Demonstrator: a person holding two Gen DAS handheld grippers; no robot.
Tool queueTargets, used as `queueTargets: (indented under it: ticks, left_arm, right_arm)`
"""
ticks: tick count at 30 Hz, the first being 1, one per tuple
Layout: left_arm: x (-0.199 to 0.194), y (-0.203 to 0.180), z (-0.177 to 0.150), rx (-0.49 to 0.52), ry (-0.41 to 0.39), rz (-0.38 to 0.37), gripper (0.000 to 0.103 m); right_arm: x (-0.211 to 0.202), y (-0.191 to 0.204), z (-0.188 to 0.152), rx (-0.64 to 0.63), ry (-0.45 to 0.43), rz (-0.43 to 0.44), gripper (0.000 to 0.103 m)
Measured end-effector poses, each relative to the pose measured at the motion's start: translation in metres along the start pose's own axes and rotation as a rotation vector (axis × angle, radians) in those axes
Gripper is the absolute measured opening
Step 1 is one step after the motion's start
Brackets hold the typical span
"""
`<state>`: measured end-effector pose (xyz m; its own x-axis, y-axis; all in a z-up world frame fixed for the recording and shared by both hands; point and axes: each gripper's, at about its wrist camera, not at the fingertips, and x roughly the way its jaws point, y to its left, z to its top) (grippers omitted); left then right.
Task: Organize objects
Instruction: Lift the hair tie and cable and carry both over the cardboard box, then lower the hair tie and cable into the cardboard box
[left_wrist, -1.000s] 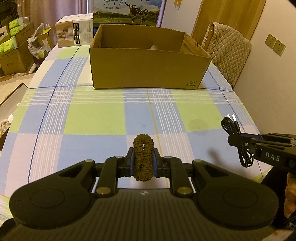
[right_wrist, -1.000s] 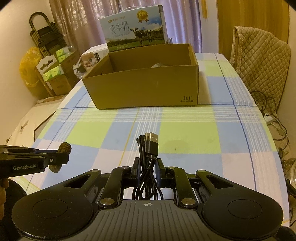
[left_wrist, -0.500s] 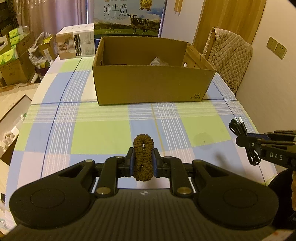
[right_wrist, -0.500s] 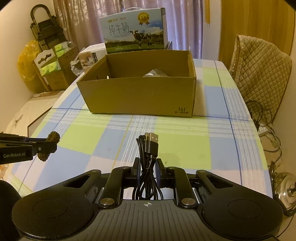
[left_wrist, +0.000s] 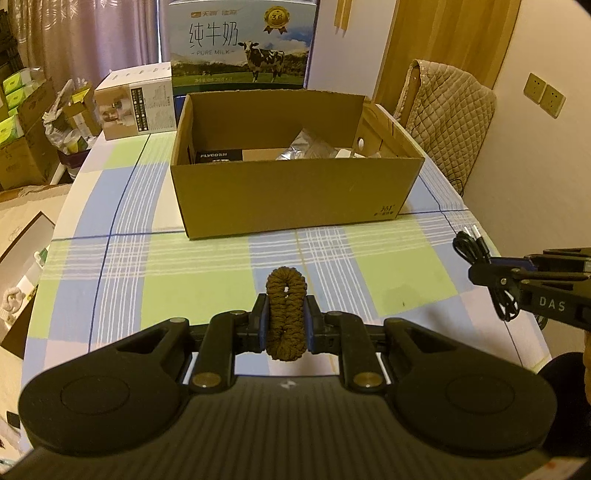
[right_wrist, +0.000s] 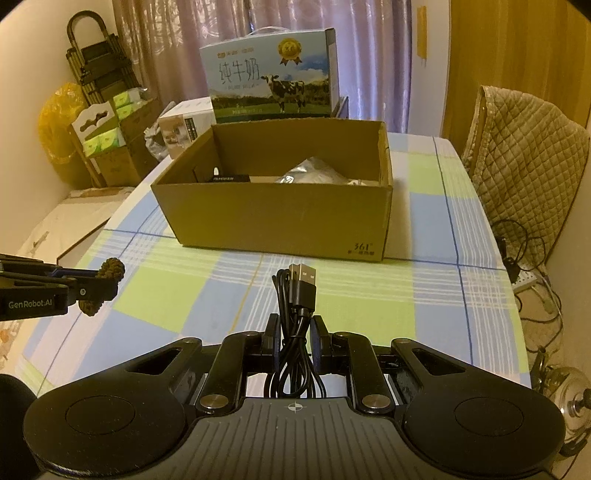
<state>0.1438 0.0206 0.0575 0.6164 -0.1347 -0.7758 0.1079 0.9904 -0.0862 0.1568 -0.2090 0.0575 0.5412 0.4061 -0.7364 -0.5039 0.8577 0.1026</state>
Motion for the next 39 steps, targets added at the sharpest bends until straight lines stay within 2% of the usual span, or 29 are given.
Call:
queueTargets:
  ticks: [9, 23, 26, 30, 39]
  left_arm:
    - [0.005, 0.007, 0.047, 0.03, -0.019, -0.007, 0.015]
    - [0.024, 0.017, 0.145, 0.104, -0.039, -0.012, 0.015]
    - [0.031, 0.017, 0.155, 0.117, -0.034, -0.01, 0.015]
    - [0.045, 0.021, 0.164, 0.119, -0.015, -0.01, 0.015]
    - [0.072, 0.028, 0.171, 0.123, 0.015, -0.004, 0.015]
  right_arm:
    - [0.0, -0.01, 0.041, -0.024, -0.03, 0.001, 0.013]
    - [0.018, -0.011, 0.143, -0.081, -0.051, 0.046, 0.013]
    - [0.026, -0.014, 0.157, -0.061, -0.044, 0.075, 0.013]
    - [0.037, -0.013, 0.171, -0.072, -0.038, 0.069, 0.013]
    - [0.062, -0.017, 0.186, -0.072, -0.021, 0.067, 0.013]
